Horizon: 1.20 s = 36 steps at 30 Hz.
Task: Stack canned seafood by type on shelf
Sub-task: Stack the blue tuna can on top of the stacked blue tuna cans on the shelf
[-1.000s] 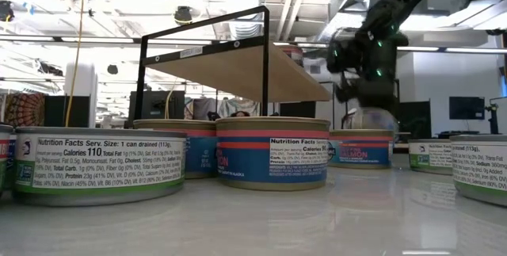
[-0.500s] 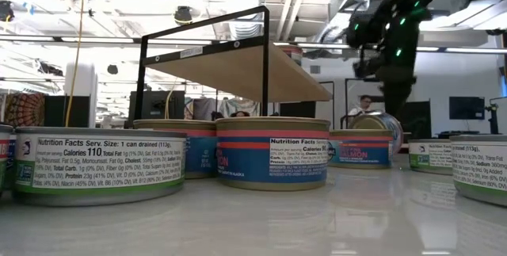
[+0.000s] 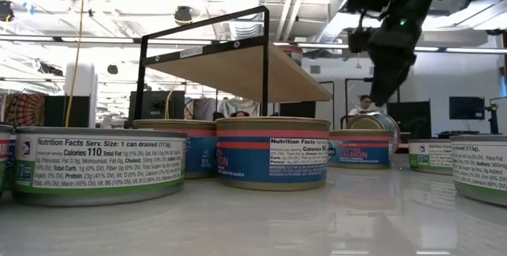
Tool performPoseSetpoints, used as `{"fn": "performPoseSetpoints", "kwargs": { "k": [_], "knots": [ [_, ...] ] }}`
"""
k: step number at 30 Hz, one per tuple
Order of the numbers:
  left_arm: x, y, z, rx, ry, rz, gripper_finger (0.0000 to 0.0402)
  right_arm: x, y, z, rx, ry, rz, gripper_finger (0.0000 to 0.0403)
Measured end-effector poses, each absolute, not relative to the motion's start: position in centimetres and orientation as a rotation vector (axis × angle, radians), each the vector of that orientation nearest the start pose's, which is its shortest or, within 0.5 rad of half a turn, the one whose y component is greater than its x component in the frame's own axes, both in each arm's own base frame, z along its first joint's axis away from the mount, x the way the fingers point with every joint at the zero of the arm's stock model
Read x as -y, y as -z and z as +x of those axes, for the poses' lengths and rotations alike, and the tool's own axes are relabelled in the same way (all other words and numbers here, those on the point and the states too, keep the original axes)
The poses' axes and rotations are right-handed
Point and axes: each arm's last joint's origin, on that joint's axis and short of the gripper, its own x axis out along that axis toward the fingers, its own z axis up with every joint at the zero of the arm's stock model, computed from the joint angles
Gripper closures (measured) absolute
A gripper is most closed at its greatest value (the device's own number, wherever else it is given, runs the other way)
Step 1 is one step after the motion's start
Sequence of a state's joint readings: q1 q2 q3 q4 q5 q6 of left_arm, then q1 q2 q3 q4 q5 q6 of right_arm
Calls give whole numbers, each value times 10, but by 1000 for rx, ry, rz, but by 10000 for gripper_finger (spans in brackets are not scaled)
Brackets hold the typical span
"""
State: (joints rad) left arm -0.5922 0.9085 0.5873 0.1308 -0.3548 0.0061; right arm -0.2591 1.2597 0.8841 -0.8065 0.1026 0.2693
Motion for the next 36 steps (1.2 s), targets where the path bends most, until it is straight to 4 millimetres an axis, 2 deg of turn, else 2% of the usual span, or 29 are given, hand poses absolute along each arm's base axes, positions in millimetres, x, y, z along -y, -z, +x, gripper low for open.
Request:
{"fn": "performPoseSetpoints", "kwargs": {
  "k": [4,10,18,23,29,36],
  "knots": [
    [105,-273,173,-179,238,81,191,62,-223,223,-1145,595,345,17],
    [105,-272,173,-187,245,70,191,53,-218,236,-1110,558,328,38],
    [104,-270,173,-205,244,71,191,44,-195,245,-1222,660,209,56],
    [104,-269,173,-216,243,69,191,37,-194,248,-1216,643,183,98],
    [104,-269,173,-216,245,68,191,35,-191,245,-1239,634,168,179],
    [105,-269,172,-214,247,74,191,26,-192,239,-1265,604,124,183]
  ]
}}
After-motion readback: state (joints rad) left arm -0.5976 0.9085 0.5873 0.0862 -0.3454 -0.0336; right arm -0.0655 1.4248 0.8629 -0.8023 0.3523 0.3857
